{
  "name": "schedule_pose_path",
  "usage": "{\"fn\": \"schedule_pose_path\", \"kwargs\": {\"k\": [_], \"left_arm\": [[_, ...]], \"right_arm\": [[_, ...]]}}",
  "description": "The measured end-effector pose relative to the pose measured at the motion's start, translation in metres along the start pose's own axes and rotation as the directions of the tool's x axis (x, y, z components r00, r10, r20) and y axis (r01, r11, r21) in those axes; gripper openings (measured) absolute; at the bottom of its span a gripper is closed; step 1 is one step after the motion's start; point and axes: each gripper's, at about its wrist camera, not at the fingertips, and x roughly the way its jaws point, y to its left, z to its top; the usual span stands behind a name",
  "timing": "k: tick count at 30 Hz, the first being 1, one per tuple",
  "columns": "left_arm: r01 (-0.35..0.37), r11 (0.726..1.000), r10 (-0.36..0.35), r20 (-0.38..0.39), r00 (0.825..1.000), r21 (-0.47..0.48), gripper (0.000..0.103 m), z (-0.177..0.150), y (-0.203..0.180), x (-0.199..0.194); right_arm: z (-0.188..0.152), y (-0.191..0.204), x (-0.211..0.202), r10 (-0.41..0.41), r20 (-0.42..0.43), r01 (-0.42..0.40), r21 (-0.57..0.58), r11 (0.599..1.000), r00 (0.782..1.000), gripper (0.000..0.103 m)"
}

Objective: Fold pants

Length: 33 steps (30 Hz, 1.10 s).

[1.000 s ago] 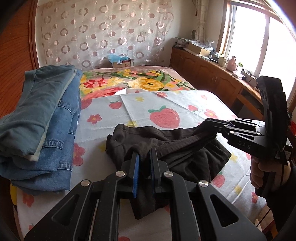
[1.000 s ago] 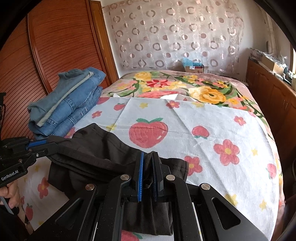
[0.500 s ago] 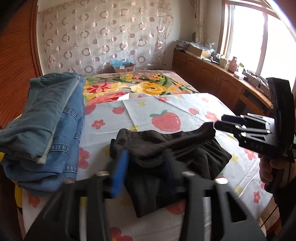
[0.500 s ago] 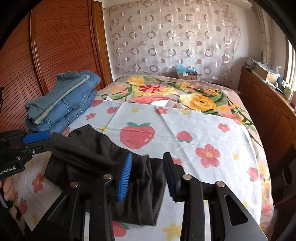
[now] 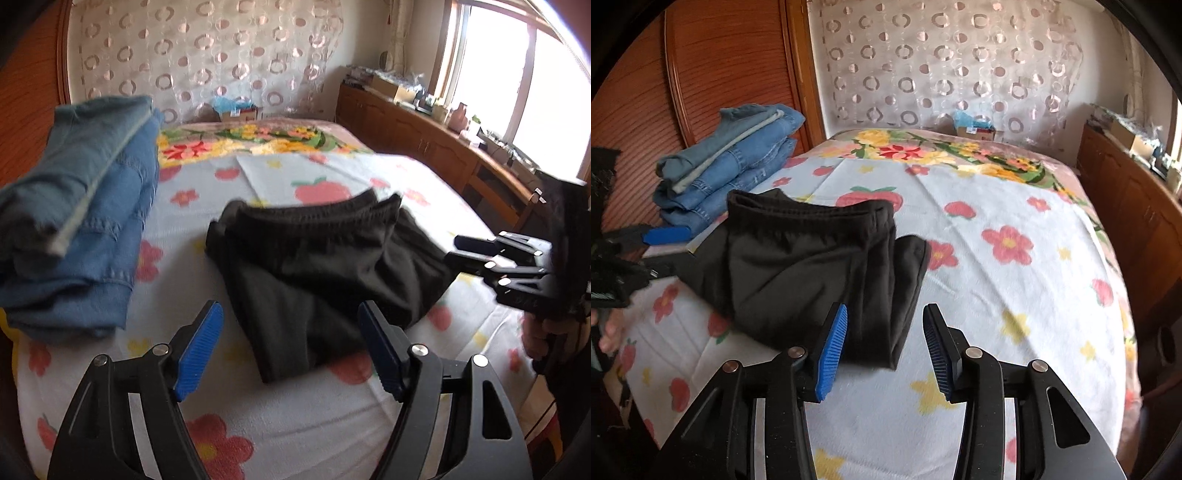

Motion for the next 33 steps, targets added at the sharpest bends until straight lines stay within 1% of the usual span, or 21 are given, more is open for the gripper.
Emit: {"fn": "schedule_pose_path", "kwargs": {"k": [2,4,9,11,13,14,15,17,20,22,23,24,25,26,28,31,33], "left_arm": [[-0.019,1.0,0.019,-0.023,1.0,-0.003,0.076,-0.005,0.0,0.007],[-0.017,1.0,0.017,-0.038,0.999,0.001,0.076,-0.008,0.0,0.01],[-0.022,1.0,0.023,-0.043,0.999,0.012,0.076,-0.012,-0.001,0.014],[-0.026,1.0,0.026,-0.043,0.999,0.009,0.076,-0.013,0.001,0.015],[-0.033,0.999,0.034,-0.048,0.998,0.014,0.076,-0.014,0.002,0.017],[-0.042,0.999,0.043,-0.05,0.998,0.017,0.076,-0.015,0.002,0.018],[-0.047,0.999,0.047,-0.053,0.997,0.019,0.076,-0.016,0.002,0.02],[-0.047,0.999,0.048,-0.048,0.998,0.014,0.076,-0.018,0.004,0.021],[-0.044,0.999,0.044,-0.032,0.999,0.003,0.075,-0.019,0.006,0.02],[-0.019,1.0,0.019,-0.026,0.999,-0.004,0.063,-0.02,0.008,0.017],[-0.012,1.0,0.012,-0.023,1.0,-0.006,0.061,-0.02,0.008,0.017],[-0.009,1.0,0.009,-0.018,1.0,-0.008,0.056,-0.02,0.009,0.015],[-0.003,1.0,0.003,-0.017,1.0,-0.009,0.047,-0.02,0.009,0.015],[0.007,1.0,-0.007,-0.012,1.0,-0.014,0.043,-0.02,0.009,0.014],[0.019,1.0,-0.019,-0.004,1.0,-0.02,0.028,-0.019,0.008,0.012],[0.016,1.0,-0.016,0.008,1.0,-0.012,0.019,-0.018,0.005,0.008],[0.018,1.0,-0.018,0.015,1.0,-0.009,0.017,-0.017,0.003,0.004]], "right_arm": [[-0.003,0.0,0.0,0.017,-0.015,-0.017,0.0,1.0,1.0,0.044],[-0.006,-0.001,0.002,0.025,-0.03,-0.025,-0.002,1.0,0.999,0.044],[-0.003,-0.002,0.008,0.01,-0.061,-0.011,-0.011,1.0,0.998,0.044],[-0.003,-0.003,0.009,0.014,-0.07,-0.015,-0.017,1.0,0.997,0.038],[-0.003,-0.002,0.005,0.03,-0.063,-0.032,-0.028,0.999,0.998,0.016],[-0.003,-0.002,0.002,0.028,-0.055,-0.03,-0.033,0.999,0.998,0.012],[-0.003,-0.002,-0.002,0.014,-0.042,-0.015,-0.037,0.999,0.999,0.009],[-0.003,-0.003,-0.005,0.008,-0.027,-0.009,-0.031,0.999,1.0,0.008],[-0.008,-0.002,-0.005,0.006,-0.035,-0.007,-0.034,0.999,0.999,0.008],[-0.009,-0.001,-0.003,0.005,-0.045,-0.007,-0.035,0.999,0.999,0.008],[-0.009,0.0,-0.002,0.005,-0.047,-0.007,-0.034,0.999,0.999,0.008],[-0.008,0.0,-0.001,0.007,-0.048,-0.008,-0.031,0.999,0.999,0.008],[-0.007,0.0,-0.001,0.009,-0.046,-0.01,-0.028,1.0,0.999,0.008],[-0.007,0.0,-0.002,0.012,-0.046,-0.013,-0.025,1.0,0.999,0.008],[-0.007,0.0,-0.002,0.013,-0.047,-0.014,-0.026,1.0,0.999,0.008],[-0.005,0.001,-0.007,0.021,-0.037,-0.022,-0.025,0.999,0.999,0.008],[-0.005,0.002,-0.014,0.028,-0.021,-0.029,-0.03,0.999,0.999,0.008]]}}
